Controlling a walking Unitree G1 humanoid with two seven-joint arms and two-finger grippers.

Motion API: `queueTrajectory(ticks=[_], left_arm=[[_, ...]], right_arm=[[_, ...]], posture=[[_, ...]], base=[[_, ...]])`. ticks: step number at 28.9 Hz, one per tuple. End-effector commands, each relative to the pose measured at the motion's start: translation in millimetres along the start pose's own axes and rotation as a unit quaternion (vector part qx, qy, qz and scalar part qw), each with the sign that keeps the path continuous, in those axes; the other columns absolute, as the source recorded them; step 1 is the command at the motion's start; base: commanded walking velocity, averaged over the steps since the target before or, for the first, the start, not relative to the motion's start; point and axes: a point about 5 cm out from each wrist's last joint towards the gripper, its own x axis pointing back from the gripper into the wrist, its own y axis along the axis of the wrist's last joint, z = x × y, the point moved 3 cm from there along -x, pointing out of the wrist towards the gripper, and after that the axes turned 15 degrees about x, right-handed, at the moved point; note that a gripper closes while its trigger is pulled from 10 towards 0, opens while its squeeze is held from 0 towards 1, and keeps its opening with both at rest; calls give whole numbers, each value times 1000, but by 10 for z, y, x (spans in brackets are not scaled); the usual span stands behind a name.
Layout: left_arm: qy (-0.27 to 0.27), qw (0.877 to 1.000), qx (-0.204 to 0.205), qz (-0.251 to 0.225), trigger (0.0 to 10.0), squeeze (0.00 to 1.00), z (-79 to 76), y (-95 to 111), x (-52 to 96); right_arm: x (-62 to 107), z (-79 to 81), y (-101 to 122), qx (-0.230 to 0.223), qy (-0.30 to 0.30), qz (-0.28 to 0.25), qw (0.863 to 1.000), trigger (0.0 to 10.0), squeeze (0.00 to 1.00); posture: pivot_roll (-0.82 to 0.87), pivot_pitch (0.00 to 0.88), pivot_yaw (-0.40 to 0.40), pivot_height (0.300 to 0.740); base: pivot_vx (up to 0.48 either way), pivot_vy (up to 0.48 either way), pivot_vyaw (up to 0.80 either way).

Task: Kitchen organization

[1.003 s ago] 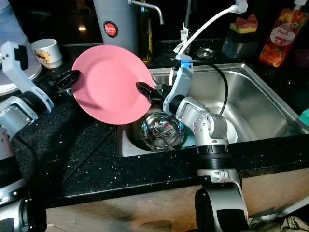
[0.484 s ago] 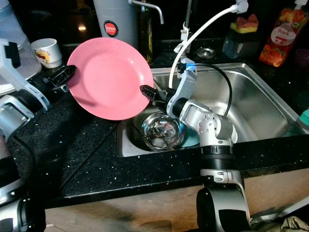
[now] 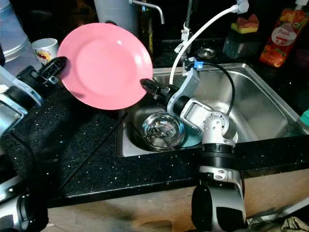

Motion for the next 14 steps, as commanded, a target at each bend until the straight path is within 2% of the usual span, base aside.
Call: queueTrajectory(ticks=[1, 7, 8, 9, 10, 14], left_arm=[[-6, 1000, 16, 7, 0, 0, -16, -50, -19], [-4, 999, 37, 18, 0, 0, -6, -139, -40], [-3, 999, 37, 22, 0, 0, -1, -164, -45], [-3, 999, 37, 22, 0, 0, -1, -164, -45], [3, 999, 35, 28, 0, 0, 12, -197, -51], [15, 999, 30, 34, 0, 0, 45, -226, -57]], right_arm=[[-13, 59, 37, -23, 16, -8, 1000, 10000, 0], [-9, 72, 62, -28, 16, -16, 999, 10000, 0], [-10, 68, 88, -29, 13, -27, 999, 3843, 0], [-10, 68, 88, -29, 13, -27, 999, 3843, 0], [-5, 54, 136, -32, 8, -44, 998, 0, 0], [13, 44, 189, -36, 8, -57, 998, 0, 0]], posture=[[24, 14, -9, 740], [24, 13, -8, 740], [24, 13, -8, 740], [24, 13, -8, 740], [24, 13, -7, 740], [24, 14, -7, 740]], base=[[0, 0, 0], [0, 0, 0], [0, 0, 0], [0, 0, 0], [0, 0, 0], [0, 0, 0]])
